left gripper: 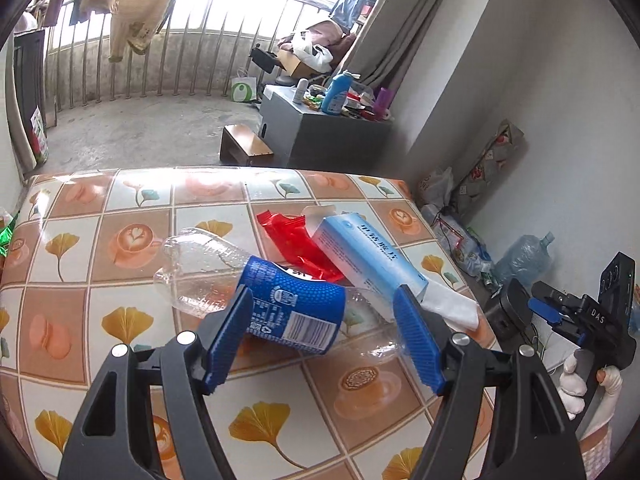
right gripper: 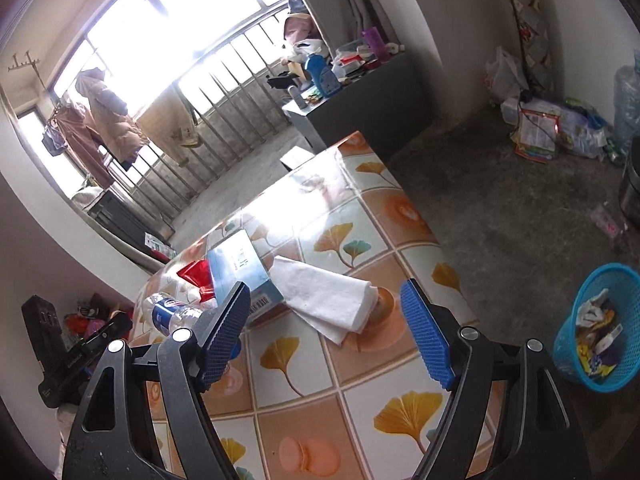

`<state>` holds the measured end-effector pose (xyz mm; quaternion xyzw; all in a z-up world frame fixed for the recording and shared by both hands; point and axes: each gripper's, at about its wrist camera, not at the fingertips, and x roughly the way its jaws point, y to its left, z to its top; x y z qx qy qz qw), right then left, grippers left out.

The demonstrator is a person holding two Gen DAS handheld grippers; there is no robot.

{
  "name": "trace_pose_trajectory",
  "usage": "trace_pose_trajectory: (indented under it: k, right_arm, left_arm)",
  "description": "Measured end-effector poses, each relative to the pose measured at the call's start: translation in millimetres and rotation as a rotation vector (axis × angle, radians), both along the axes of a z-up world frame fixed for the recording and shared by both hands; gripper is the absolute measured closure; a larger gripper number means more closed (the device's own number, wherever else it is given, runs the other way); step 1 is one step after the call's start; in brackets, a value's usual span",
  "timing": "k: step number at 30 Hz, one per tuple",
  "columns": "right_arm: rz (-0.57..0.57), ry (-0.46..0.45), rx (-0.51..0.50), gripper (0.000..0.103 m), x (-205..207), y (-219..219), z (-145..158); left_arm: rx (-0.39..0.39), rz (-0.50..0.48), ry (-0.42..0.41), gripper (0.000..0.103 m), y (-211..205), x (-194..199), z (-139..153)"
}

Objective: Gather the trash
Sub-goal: 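Grasp the Pepsi bottle with the left tool while the right tool grasps the blue tablets box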

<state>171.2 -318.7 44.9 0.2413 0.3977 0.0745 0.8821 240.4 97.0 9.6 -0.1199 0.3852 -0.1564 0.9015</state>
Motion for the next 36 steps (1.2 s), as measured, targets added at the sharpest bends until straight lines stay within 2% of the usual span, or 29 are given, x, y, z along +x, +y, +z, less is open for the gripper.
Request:
trace_pose_trajectory:
  k: [5, 9, 13, 18, 21, 24, 28, 36]
  right_arm:
    - [0.092, 0.051, 0.064, 0.029, 44.5, 27.3, -21.0]
    - [0.149, 0.126, 0.123, 0.029, 84.3, 50.5, -48.5]
    - [0.199, 0.191, 0.125, 0.030, 113.3, 77.8, -70.7]
    - [0.294, 0.176, 0.147, 0.030, 127.3, 106.7, -69.8]
    - [0.353, 0.177, 0.151, 0.035, 130.9, 122.7, -68.1]
    - [0.398, 0.178, 0.146, 0.040, 127.2, 131.0, -66.7]
    - [0.426, 0.201, 0.190, 0.049, 115.6, 127.8, -68.2]
    - [0.404, 0.231, 0.223, 0.050, 81.9, 110.8, -66.3]
  left_arm:
    - [-0.042, 0.062, 0.029, 0.033, 25.6, 12.1, -7.0]
    - [-0.085, 0.093, 0.118, 0.033, 38.0, 31.5, -23.9]
    - [-0.148, 0.121, 0.198, 0.033, 44.2, 47.7, -43.3]
    - [-0.215, 0.122, 0.225, 0.033, 41.7, 70.9, -58.2]
    - [-0.253, 0.095, 0.216, 0.035, 33.4, 83.3, -62.0]
    - [-0.291, 0.070, 0.212, 0.042, 27.5, 87.9, -64.0]
    - [-0.292, 0.016, 0.209, 0.047, 23.2, 81.1, -61.3]
    - [-0.281, -0.076, 0.247, 0.048, 16.7, 39.4, -60.4]
